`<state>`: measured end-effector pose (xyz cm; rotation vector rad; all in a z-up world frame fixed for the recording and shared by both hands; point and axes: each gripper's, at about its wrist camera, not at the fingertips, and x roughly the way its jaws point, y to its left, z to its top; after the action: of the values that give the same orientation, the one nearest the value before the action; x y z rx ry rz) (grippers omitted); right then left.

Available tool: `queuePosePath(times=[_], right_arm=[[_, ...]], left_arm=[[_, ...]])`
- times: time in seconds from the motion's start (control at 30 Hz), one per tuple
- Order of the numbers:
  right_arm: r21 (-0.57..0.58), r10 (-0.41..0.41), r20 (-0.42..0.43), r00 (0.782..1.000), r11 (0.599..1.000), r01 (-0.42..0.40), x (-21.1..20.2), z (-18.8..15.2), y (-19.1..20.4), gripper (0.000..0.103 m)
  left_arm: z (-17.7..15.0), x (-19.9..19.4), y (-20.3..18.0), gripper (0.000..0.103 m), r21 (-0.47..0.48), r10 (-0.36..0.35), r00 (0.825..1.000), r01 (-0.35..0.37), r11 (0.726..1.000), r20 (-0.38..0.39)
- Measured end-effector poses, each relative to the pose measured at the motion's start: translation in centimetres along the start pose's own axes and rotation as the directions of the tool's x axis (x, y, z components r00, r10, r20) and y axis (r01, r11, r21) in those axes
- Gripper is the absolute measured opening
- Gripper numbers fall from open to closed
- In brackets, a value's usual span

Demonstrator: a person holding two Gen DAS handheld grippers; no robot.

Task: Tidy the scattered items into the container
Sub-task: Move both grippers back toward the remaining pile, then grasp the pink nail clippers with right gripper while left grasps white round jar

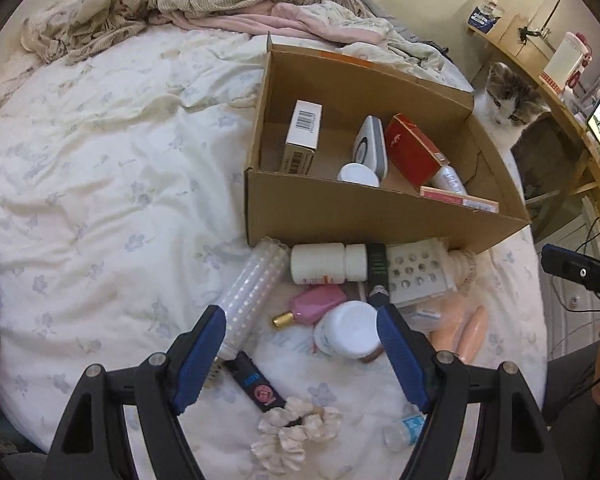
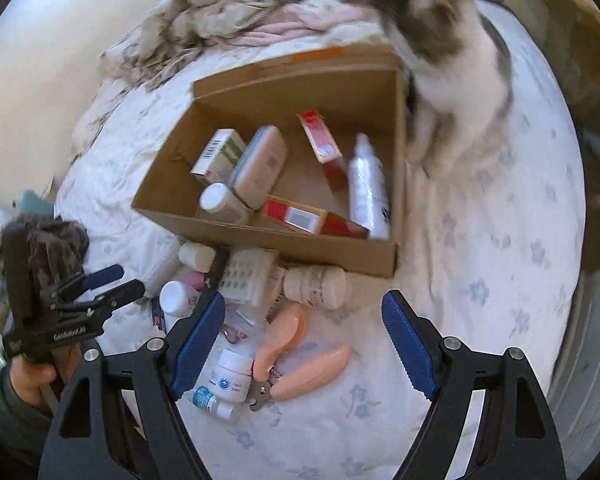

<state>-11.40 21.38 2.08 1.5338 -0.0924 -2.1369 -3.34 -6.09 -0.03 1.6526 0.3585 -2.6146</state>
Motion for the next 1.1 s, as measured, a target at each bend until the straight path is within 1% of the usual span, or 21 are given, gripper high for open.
queuePosePath(times=[0.07, 0.13, 0.2, 0.27, 0.37, 0.43, 0.47, 0.53, 0.6, 0.63, 0.67, 0.73, 0.87, 0.9, 0.93, 0.97, 1.03, 1.07, 1.1], right_arm=[[0.023, 0.000, -0.003, 1.000, 1.000, 0.000, 0.4, 0.3, -0.6, 0.084], [0.068, 0.018, 0.017, 1.000, 0.998, -0.019, 0.4, 0.6, -1.2, 0.084], [0.101, 0.052, 0.017, 0.999, 0.993, -0.053, 0.6, 0.7, -1.5, 0.084], [0.100, 0.044, -0.001, 0.999, 0.994, -0.044, 1.0, 0.6, -1.3, 0.084], [0.080, 0.048, -0.074, 0.996, 0.996, -0.042, 2.8, 0.2, -0.5, 0.084], [0.043, 0.024, -0.129, 0.991, 0.999, -0.018, 4.0, 0.0, 0.2, 0.084], [0.037, 0.032, -0.158, 0.987, 0.999, -0.026, 4.7, -0.2, 0.4, 0.084], [0.049, 0.079, -0.222, 0.972, 0.996, -0.070, 6.2, -0.7, 0.8, 0.084], [0.056, 0.104, -0.253, 0.962, 0.994, -0.093, 7.0, -1.1, 1.1, 0.072], [0.051, 0.103, -0.262, 0.959, 0.994, -0.093, 7.4, -1.2, 1.2, 0.059], [0.046, 0.099, -0.269, 0.958, 0.995, -0.090, 7.6, -1.3, 1.4, 0.053], [0.032, 0.088, -0.298, 0.950, 0.996, -0.082, 8.6, -1.5, 1.7, 0.048], [0.038, 0.094, -0.343, 0.935, 0.996, -0.087, 10.8, -2.1, 2.4, 0.048], [0.022, 0.078, -0.350, 0.933, 0.997, -0.075, 11.4, -2.2, 2.9, 0.047], [-0.005, 0.047, -0.352, 0.935, 0.999, -0.052, 11.9, -2.3, 3.4, 0.046], [-0.037, 0.016, -0.347, 0.938, 0.999, -0.030, 12.3, -2.3, 3.9, 0.047], [-0.098, -0.037, -0.321, 0.946, 0.995, 0.006, 12.5, -2.3, 5.0, 0.048], [-0.113, -0.052, -0.311, 0.949, 0.993, 0.017, 12.6, -2.3, 5.2, 0.048], [-0.111, -0.045, -0.303, 0.952, 0.994, 0.012, 12.6, -2.3, 5.1, 0.047]], left_arm=[[0.0, 0.2, -0.1, 0.078, 0.001, 0.019, 1.000, -0.019, 1.000, 0.000], [0.1, 0.3, -0.1, 0.078, -0.008, 0.013, 1.000, -0.013, 1.000, 0.006], [0.1, 0.3, -0.1, 0.078, -0.014, 0.003, 1.000, -0.003, 1.000, 0.008], [0.1, 0.4, -0.2, 0.078, -0.009, 0.003, 1.000, -0.003, 1.000, 0.006], [0.1, 0.3, -0.5, 0.078, 0.008, 0.007, 1.000, -0.007, 1.000, 0.010], [0.1, 0.4, -0.5, 0.078, 0.005, 0.001, 1.000, -0.001, 1.000, 0.006], [0.1, 0.6, -0.4, 0.078, 0.002, -0.001, 1.000, 0.001, 1.000, 0.002], [0.1, 0.7, -0.3, 0.078, -0.005, 0.002, 1.000, -0.002, 1.000, -0.005], [0.2, 0.8, 0.0, 0.078, -0.016, 0.001, 1.000, -0.001, 1.000, -0.010], [0.2, 0.8, 0.2, 0.078, -0.024, -0.004, 1.000, 0.003, 1.000, -0.012], [0.2, 0.9, 0.4, 0.078, -0.033, -0.008, 1.000, 0.008, 0.999, -0.015], [0.2, 1.0, 0.7, 0.078, -0.049, -0.016, 1.000, 0.015, 0.999, -0.019], [0.3, 1.2, 1.0, 0.078, -0.065, -0.023, 0.999, 0.021, 0.998, -0.028], [0.3, 1.3, 1.0, 0.078, -0.065, -0.025, 0.999, 0.023, 0.998, -0.031], [0.2, 1.3, 0.9, 0.078, -0.062, -0.024, 0.999, 0.022, 0.998, -0.033], [0.2, 1.3, 0.8, 0.078, -0.058, -0.022, 0.999, 0.020, 0.998, -0.034], [0.1, 1.3, 0.6, 0.078, -0.045, -0.010, 0.999, 0.008, 0.999, -0.031], [0.1, 1.2, 0.6, 0.078, -0.041, -0.002, 1.000, 0.001, 0.999, -0.027], [0.2, 1.0, 0.7, 0.078, -0.040, 0.010, 1.000, -0.011, 0.999, -0.018]])
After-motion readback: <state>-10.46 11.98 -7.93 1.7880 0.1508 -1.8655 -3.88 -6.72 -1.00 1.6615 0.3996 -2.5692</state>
